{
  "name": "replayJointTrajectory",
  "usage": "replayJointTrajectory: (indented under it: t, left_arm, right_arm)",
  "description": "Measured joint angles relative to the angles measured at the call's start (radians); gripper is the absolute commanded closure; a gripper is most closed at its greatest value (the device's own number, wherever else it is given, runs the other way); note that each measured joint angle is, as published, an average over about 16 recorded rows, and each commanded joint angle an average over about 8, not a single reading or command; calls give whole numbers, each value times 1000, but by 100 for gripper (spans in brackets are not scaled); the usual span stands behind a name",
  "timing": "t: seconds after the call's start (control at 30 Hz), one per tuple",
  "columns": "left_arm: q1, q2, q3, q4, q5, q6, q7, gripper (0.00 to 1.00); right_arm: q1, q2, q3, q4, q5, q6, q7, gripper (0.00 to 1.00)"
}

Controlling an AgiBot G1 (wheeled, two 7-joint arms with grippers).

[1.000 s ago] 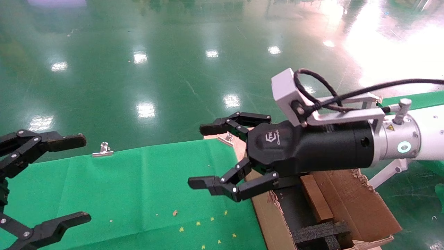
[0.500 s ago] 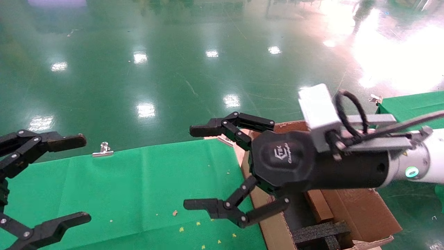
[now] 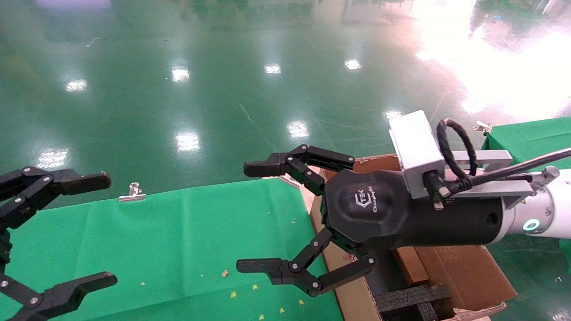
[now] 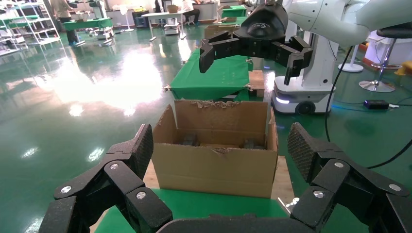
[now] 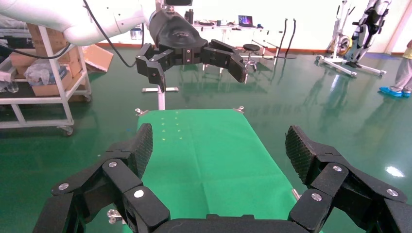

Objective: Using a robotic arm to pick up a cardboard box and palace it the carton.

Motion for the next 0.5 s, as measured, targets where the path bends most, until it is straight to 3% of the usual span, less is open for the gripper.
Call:
replayJointTrajectory:
  t: [0.5]
  left_arm:
    - [0, 0, 0, 0, 0, 0, 0, 0]
  right_arm:
    - [15, 6, -21, 1, -2, 8, 8, 0]
